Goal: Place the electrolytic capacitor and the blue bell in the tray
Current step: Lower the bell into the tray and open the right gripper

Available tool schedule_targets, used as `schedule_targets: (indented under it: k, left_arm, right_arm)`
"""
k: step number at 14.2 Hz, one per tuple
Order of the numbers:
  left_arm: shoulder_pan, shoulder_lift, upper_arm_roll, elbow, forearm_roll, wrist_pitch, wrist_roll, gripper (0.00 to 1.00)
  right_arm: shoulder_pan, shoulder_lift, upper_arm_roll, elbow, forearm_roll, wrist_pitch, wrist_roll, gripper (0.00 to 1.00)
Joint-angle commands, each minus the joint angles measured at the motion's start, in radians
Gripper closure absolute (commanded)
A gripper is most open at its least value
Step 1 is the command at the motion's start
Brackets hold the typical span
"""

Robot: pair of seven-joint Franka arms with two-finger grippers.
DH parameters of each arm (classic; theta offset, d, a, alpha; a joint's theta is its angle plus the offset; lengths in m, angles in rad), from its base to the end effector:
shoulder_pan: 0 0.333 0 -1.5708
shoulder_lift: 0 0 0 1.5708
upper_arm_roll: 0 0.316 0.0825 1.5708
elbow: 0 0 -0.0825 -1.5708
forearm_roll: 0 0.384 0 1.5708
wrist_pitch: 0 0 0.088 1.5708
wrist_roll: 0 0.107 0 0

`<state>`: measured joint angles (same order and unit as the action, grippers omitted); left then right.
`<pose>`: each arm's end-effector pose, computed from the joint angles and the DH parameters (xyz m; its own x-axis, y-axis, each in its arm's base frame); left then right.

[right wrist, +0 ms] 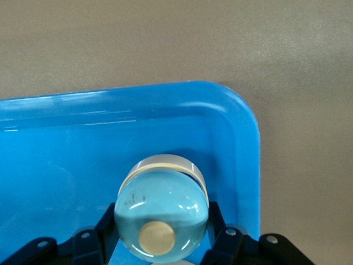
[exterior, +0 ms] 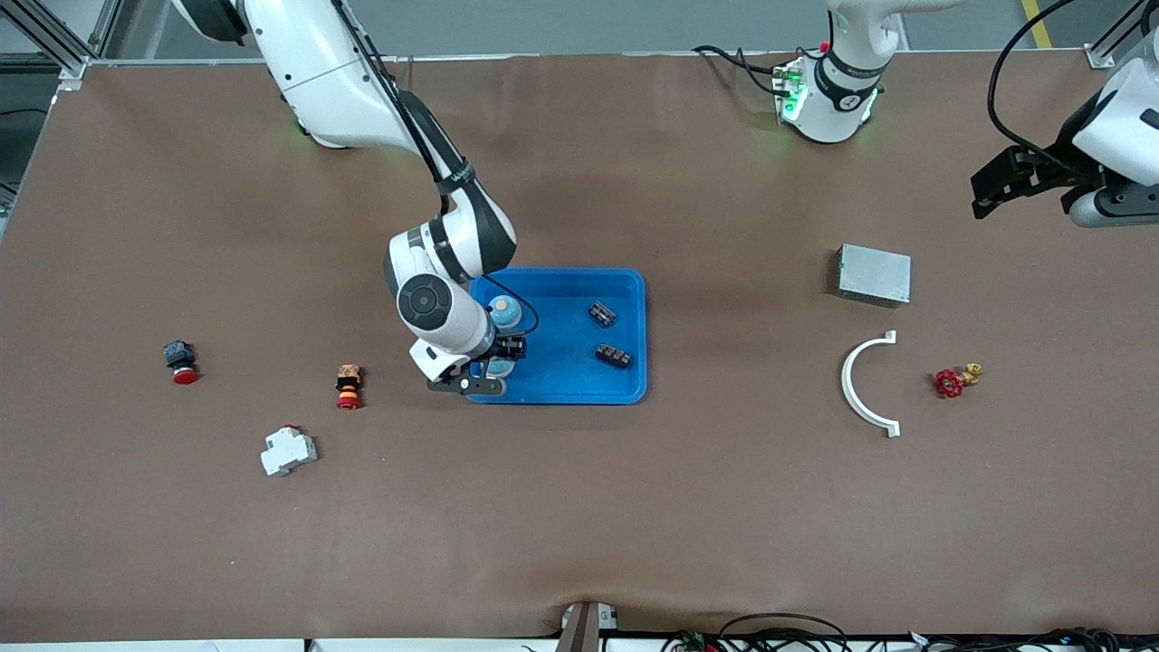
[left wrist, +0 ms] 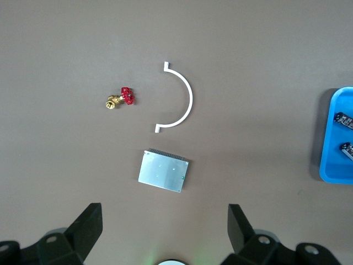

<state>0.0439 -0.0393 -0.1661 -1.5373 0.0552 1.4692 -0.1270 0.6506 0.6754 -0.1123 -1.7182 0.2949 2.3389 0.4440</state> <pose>0.5286 -0.0605 0.6526 0.9997 0.0105 -0.0211 0.0091 -0.9979 -0.0647 0.5665 0.3513 0.1936 0.9902 -0.0876 -0.1083 -0.0978 -0.9908 -0.0933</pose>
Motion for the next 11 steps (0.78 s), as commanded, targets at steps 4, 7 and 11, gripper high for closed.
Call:
schedule_targets:
  k: [4,7,11]
  left_arm:
    - [0.007,-0.028,-0.021,-0.015,-0.021,-0.006,-0.005,0.00]
    - [0.008,-0.030,-0.021,-0.014,-0.020,-0.006,-0.003,0.00]
    - [0.008,-0.031,-0.021,-0.010,-0.018,-0.006,-0.003,0.00]
  right_arm:
    - [0.012,0.003,-0.009,0.012,-0.013,-0.016,0.012,0.00]
    - [0.017,-0.048,-0.009,0.011,-0.013,-0.107,0.015,0.00]
    - [0.011,-0.204,-0.009,-0.055,-0.010,-0.213,0.015,0.00]
